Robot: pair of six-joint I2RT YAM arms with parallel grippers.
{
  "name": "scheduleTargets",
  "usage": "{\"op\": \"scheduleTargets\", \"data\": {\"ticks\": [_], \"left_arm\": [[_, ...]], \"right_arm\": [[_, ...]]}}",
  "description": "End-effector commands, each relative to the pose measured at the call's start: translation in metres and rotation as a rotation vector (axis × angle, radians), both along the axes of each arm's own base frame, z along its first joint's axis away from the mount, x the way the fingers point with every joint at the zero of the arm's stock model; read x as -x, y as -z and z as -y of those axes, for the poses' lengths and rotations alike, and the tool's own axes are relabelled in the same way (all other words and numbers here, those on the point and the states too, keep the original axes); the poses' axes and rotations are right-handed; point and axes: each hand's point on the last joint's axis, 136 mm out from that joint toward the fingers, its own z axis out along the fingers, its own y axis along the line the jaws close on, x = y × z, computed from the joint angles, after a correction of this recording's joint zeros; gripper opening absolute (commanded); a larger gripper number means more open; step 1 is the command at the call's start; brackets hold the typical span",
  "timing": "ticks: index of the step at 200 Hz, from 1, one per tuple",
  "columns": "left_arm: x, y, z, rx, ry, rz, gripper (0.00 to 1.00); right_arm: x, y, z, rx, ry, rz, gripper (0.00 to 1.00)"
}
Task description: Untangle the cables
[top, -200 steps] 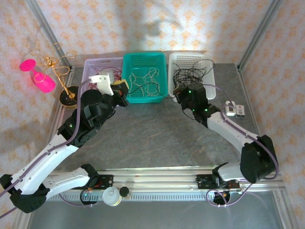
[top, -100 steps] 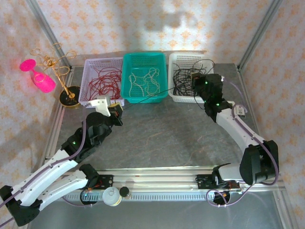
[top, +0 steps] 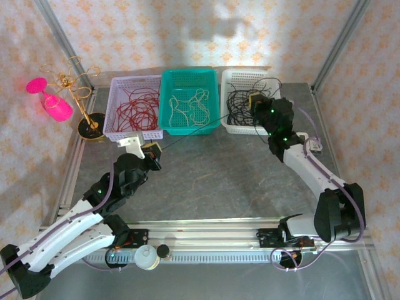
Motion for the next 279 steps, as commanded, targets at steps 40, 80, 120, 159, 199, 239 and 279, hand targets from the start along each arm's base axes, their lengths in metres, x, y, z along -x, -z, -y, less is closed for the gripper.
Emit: {"op": "scheduleTargets", "data": {"ticks": [40,80,120,159,199,239,279], "left_arm": [[0.006,0.048,-0.014,-0.005,-0.059,-0.089,0.0],[0.005,0.038,-0.014,0.005,-0.051,-0.059,0.0],[-0.004,0.003,0.004,-0.053,0.03,-0.014,0.0],[-0.017,-0.054,0.034,-0.075,0.144,0.073,0.0],[-0.025,-0.103,0.057,-0.097,0.233,0.125,0.0],[-0.026,-0.132,0.067,-0.115,0.281,0.153,0.0],[-0.023,-0.151,0.066,-0.104,0.285,0.181,0.0]], "right_arm": [[-0.004,-0.008,0.034,-0.173,0.15,0.051,0.21],[-0.005,0.006,0.022,-0.144,0.067,0.05,0.01],[-0.007,-0.029,-0.049,0.548,-0.356,0.275,0.24],[0.088,0.013,-0.144,0.742,-1.005,0.692,0.55],[0.144,0.011,-0.203,0.89,-1.112,1.08,0.61],[0.13,0.013,-0.225,0.928,-1.097,1.153,0.62],[0.104,0.019,-0.233,0.95,-1.03,1.124,0.59]]}}
